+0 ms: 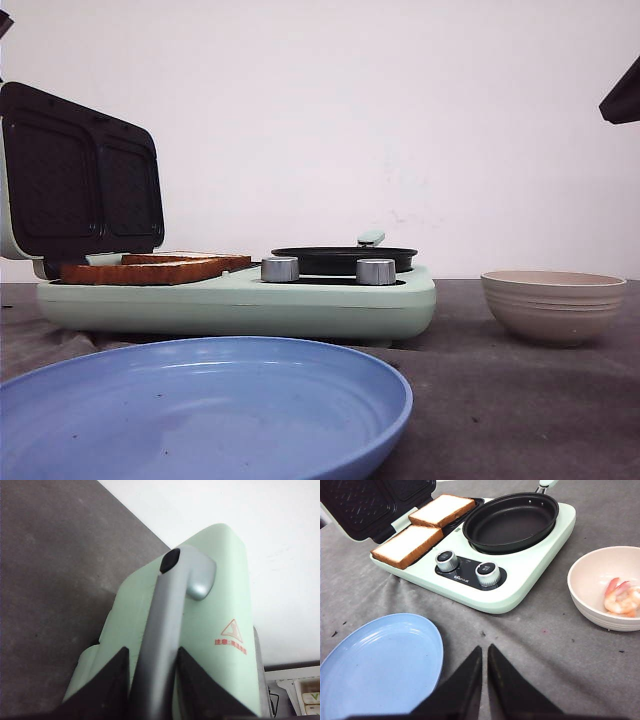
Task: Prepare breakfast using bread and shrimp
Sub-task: 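Grasp the sandwich maker lid handle with the left gripper, then pull the lid down over the bread with the left gripper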
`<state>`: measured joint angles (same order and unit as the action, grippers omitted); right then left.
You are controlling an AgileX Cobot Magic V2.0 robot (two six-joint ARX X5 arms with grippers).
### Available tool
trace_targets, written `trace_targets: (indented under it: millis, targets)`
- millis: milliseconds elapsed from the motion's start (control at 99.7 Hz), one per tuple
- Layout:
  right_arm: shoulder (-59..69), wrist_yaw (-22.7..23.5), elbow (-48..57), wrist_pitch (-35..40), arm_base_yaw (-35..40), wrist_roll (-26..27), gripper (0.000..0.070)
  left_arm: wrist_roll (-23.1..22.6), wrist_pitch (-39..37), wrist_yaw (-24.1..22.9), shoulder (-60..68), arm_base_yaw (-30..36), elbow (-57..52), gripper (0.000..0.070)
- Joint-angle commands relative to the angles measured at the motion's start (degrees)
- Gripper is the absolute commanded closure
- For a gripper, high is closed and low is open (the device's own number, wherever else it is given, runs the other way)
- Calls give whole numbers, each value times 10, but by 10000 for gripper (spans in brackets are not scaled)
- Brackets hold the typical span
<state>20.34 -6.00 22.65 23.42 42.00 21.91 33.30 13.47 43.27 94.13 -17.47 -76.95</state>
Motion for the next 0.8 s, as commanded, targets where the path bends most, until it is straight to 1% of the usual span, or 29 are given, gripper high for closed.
trace_targets:
  millis: [0,331,482,592,793]
  targets:
    - [1,-1,-1,-7,5,-2,691,-12,-12,12,10,5,-13,688]
    - [1,-1,-1,-7,5,0,691,-43,-10,13,10,46,-13,688]
    - [1,-1,-1,-7,5,2,691,-70,2,10,10,73,-13,688]
    - [1,-1,-1,-7,5,2,691,-94,17,-14,10,95,-13,688]
    - [1,-1,-1,-7,5,2,691,-156,53,-54,10,138,-13,688]
